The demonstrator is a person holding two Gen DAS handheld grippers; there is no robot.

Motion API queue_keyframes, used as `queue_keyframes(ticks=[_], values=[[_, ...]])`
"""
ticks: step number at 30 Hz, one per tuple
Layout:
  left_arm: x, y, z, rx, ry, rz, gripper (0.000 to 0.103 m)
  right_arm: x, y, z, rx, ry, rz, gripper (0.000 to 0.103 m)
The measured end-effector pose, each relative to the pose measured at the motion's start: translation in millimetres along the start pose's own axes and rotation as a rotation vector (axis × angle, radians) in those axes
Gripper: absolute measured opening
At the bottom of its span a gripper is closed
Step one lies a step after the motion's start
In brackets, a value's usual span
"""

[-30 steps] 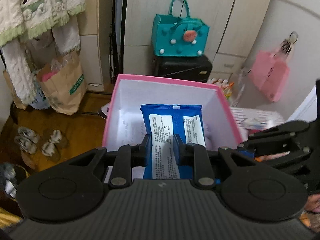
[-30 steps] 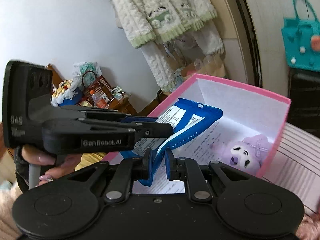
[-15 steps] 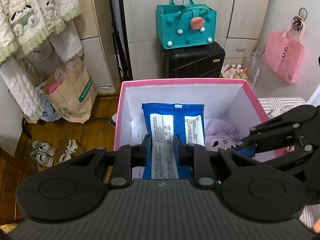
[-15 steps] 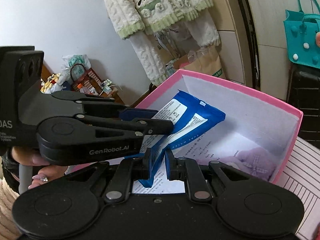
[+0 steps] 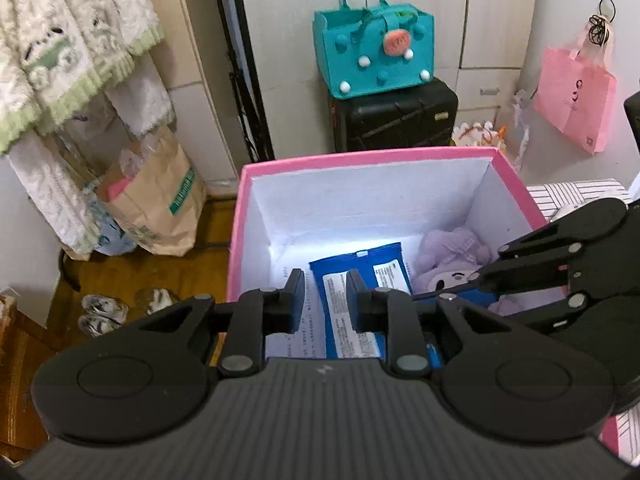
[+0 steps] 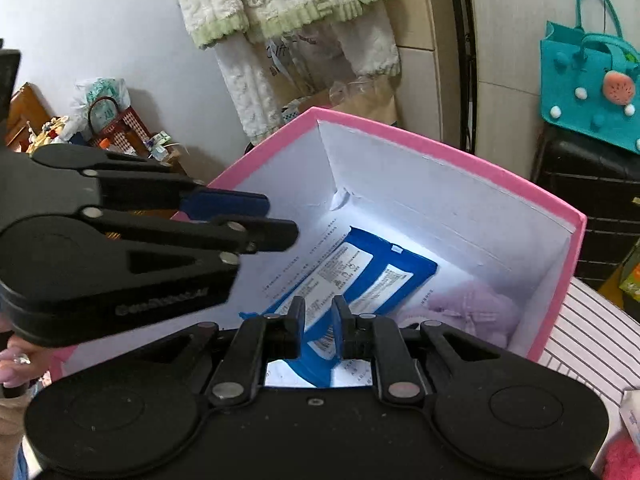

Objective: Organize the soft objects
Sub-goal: 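Withdraw the left tool from the box toward the orange ball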

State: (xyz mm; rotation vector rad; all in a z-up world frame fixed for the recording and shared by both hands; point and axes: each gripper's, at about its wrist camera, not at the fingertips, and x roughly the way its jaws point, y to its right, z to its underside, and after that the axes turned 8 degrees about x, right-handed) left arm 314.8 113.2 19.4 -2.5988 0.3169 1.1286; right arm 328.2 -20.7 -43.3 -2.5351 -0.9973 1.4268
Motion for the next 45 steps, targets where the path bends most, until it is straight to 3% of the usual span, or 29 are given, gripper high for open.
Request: queue_keyframes(ticks=[12,18,23,25,26,36,45], values=[[-70.4,3.1,8.3,0.007,0.045,0.05,0.023,-67.3,-17.3,26.9,-0.058,0.111,0.03,0.021],[-102.8,7.4,19.5,-0.026,0.019,0.119,0.037,-104.1,-32.4,52.1,-0.11,0.147,0.064,0.039],[-131.6,22.3,30.4,0.026,0.017,0.11,0.043,-133.2,-39.3,69.3,-0.129,0.157,0.051,0.049],[-143.9,28.7,35.3,0.046,0.024,0.111,0.05,-145.2,-42.4,76.9,-0.151,0.153,0.044,0.063],[-148.5,31.7,37.1,0.056,0.027,0.114,0.052,-150.2,-43.6,80.3,-0.16,0.155,0.042,0.065],[-190.5,57.8,58.4,0.088,0.041,0.164,0.071,-200.9,-59.4,122.7,-0.217,0.214,0.035,0.069],[-220.5,98.2,85.1,0.186,0.089,0.153,0.085,-237.8,-62.9,171.2,-0.23,0.243,0.056,0.069]])
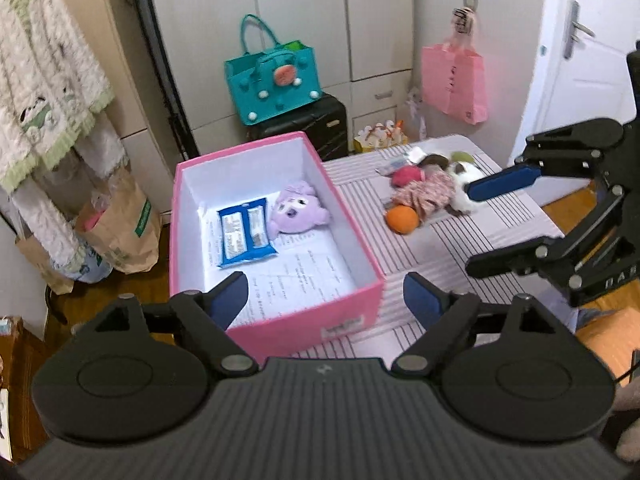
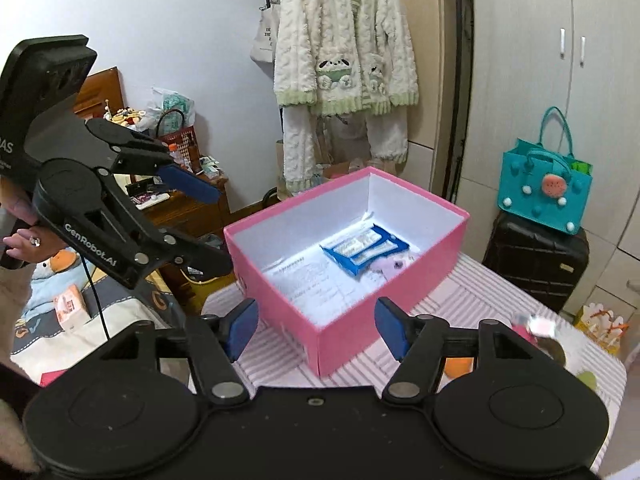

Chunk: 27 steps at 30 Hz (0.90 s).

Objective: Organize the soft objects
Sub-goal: 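Withdraw the left tool from the box toward the orange ball, then move the left tool to the orange ball while the right gripper grasps the pink floral cloth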

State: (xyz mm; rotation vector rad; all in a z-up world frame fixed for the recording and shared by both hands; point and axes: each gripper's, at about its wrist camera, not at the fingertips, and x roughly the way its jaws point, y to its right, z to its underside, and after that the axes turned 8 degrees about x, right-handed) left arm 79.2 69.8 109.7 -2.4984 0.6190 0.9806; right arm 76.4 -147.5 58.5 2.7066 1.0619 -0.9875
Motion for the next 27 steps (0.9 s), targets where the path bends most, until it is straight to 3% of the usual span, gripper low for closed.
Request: queue_keyframes(ticks=[11,18,27], values=[[2.4,46.2,20.4,0.056,0.005,0.065,0.087,-34.7,7.7,53.8,0.036,-0.024,0.071,0.07],[18.6,60.9,28.1,0.002,0.01,0.209,0.087,-42.6,24.4,84.8,0.087,-0.022,0.105,0.071],[44.8,92.8,28.8,0.048,0.07,0.188,0.087,-40.6,43.3,117.6,0.098,0.0,0.143,0.074]])
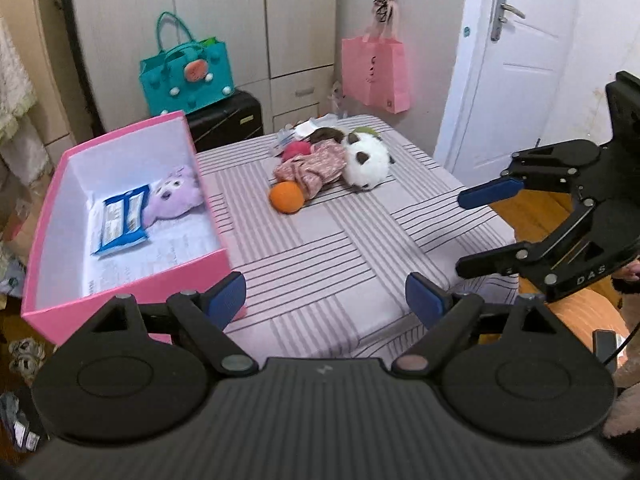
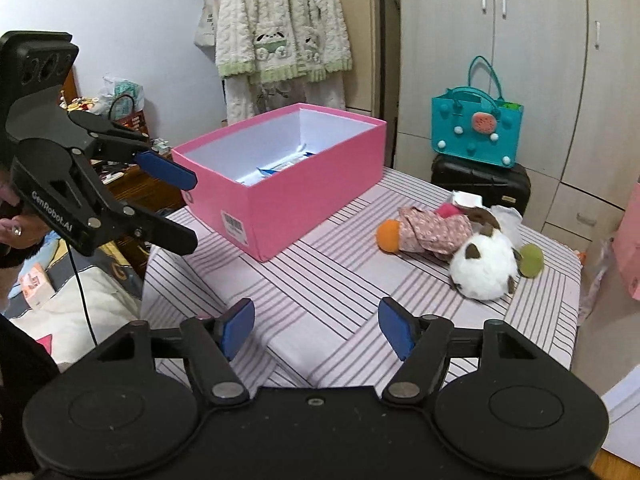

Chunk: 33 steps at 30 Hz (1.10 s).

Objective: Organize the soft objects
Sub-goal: 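Move the left tool to the orange ball while the right gripper grasps the pink floral cloth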

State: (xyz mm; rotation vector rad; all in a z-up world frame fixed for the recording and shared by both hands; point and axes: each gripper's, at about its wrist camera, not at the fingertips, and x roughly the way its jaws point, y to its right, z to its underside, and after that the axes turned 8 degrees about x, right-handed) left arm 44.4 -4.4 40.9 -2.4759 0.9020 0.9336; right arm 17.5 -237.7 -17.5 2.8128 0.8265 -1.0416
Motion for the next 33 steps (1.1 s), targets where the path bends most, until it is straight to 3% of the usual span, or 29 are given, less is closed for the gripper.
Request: queue_keyframes(ticks=[5,12,17,22,26,29,33], values=[[21.2,14.5,-4.8,0.027,0.047,0.014,0.087,10.6,20.0,9.2,0.022,0.015,0.032,0.075],[58.2,22.0,-14.1,0.044,0.09,-0.058,0.085,28.7,56.3,8.8,0.061,0.069,0.098,0.075],[88.2,25.1,-25.0,0.097,0.09,-0.109,0.085,36.4,85.2,-6.7,0.13,0.118,0.077,0.075],[117.0,26.2,-37.3,0.077,0.093,-0.16,0.085,52.1,99.1,-32.9,0.131,0.126,0.03,0.075],[140.8,25.0,-41.0,0.063,0.078,-0.192,0.082,74.4,98.9,-52.7,0.068,0.103,0.012,0.075],[158.1,25.2,-41.2,0.083,0.079,-0.243,0.076,98.5,98.8,-66.6,0.029,0.061,0.016,0.075],[173.4,18.5,-39.9,0.08,0.072,-0.257,0.065,130.6,103.0,-80.0,0.006,-0.002,0.035,0.075]])
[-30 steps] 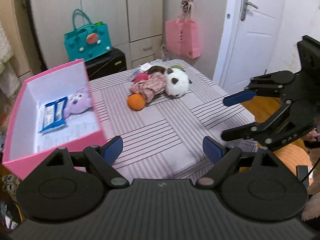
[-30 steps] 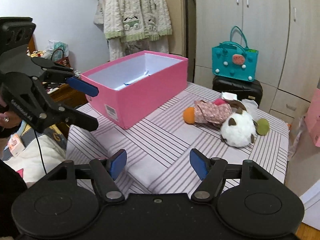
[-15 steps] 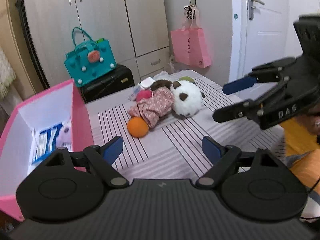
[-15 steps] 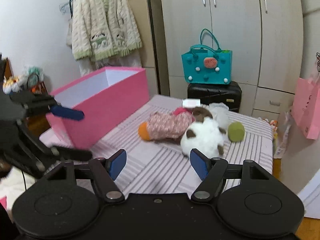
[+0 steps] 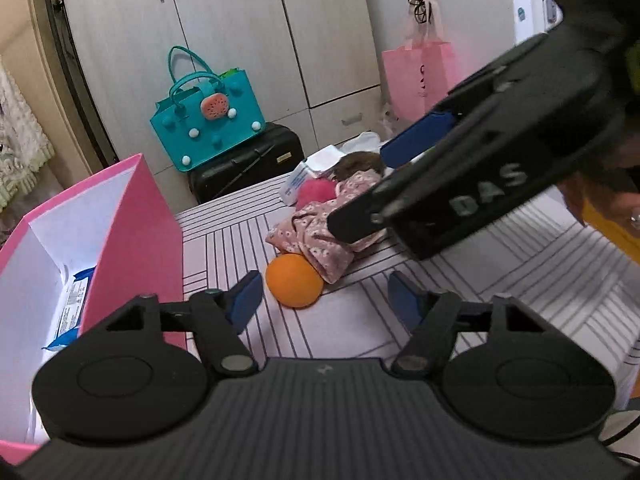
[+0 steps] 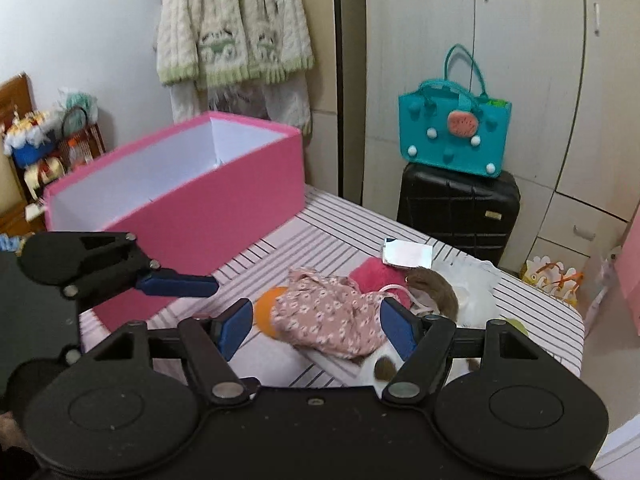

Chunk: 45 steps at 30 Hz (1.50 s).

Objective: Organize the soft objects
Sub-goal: 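Move the left tool to the orange ball while the right gripper grasps the pink floral cloth, then close the left gripper on the orange ball while the right gripper lifts the floral cloth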

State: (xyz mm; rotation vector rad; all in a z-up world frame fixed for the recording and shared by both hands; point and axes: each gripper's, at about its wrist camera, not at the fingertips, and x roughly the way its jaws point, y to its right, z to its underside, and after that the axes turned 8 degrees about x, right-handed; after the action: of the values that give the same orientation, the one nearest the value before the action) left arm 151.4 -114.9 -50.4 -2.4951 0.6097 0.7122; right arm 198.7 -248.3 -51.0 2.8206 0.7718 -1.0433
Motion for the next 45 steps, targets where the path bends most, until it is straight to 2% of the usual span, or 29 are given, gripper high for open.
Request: queue_keyframes(ticks=[5,7,8,12,14,16,17,18,21,23,26,34,37,38,40,43,45], values=[[13.6,-8.4,2.8,-0.031,-0.001,0.02,0.063,28.9,6.1,-8.8,-0.005,-0.07,0.008,0.076],[17.5,-10.8,4.5,-0.045,-0.004,0.033,0.061,39.1,7.3,-9.0,-0.021,-0.1,0.014,0.085],[19.1,-11.5,5.2,-0.049,-0.004,0.037,0.06,43.3,8.0,-8.7,-0.032,-0.108,0.019,0.086],[23.7,-12.6,5.9,-0.056,-0.006,0.047,0.058,55.6,7.0,-8.0,-0.057,-0.114,0.041,0.085],[24.4,-12.4,5.4,-0.054,-0.003,0.04,0.058,56.1,6.4,-7.9,-0.063,-0.105,0.032,0.069],[24.3,-12.0,4.7,-0.051,-0.001,0.036,0.058,50.8,5.3,-7.8,-0.072,-0.09,0.025,0.038],[24.0,-12.2,4.5,-0.054,-0.002,0.036,0.058,48.1,6.1,-8.3,-0.068,-0.083,0.019,0.029],[24.0,-12.4,4.1,-0.057,-0.002,0.038,0.058,45.0,7.2,-8.8,-0.059,-0.074,0.01,0.012],[26.2,-12.9,2.2,-0.07,-0.004,0.028,0.058,30.3,10.9,-10.5,-0.007,-0.02,-0.008,0.009],[29.7,-12.2,1.0,-0.077,-0.01,0.011,0.058,19.1,11.7,-11.8,0.011,0.019,-0.013,0.009],[35.9,-11.2,-1.4,-0.089,-0.026,-0.01,0.058,10.8,11.5,-12.6,0.012,0.031,-0.02,0.009],[43.7,-12.1,-3.1,-0.114,-0.066,-0.06,0.054,27.1,14.9,-1.5,0.041,-0.033,-0.029,0.01],[49.4,-14.3,-0.7,-0.137,-0.094,-0.07,0.046,33.7,15.1,-0.2,0.029,-0.056,-0.03,0.016],[50.1,-15.3,0.2,-0.14,-0.096,-0.082,0.039,34.8,14.8,-0.4,0.025,-0.058,-0.028,0.018],[50.1,-17.4,0.8,-0.144,-0.093,-0.081,0.038,36.9,13.7,-1.4,0.009,-0.077,-0.037,0.032],[49.5,-21.7,2.7,-0.181,-0.091,-0.07,0.037,43.6,14.7,-2.8,-0.017,-0.114,-0.057,0.042],[48.8,-19.5,4.6,-0.179,-0.091,-0.075,0.038,48.8,13.9,-1.6,-0.072,-0.149,-0.068,0.045]])
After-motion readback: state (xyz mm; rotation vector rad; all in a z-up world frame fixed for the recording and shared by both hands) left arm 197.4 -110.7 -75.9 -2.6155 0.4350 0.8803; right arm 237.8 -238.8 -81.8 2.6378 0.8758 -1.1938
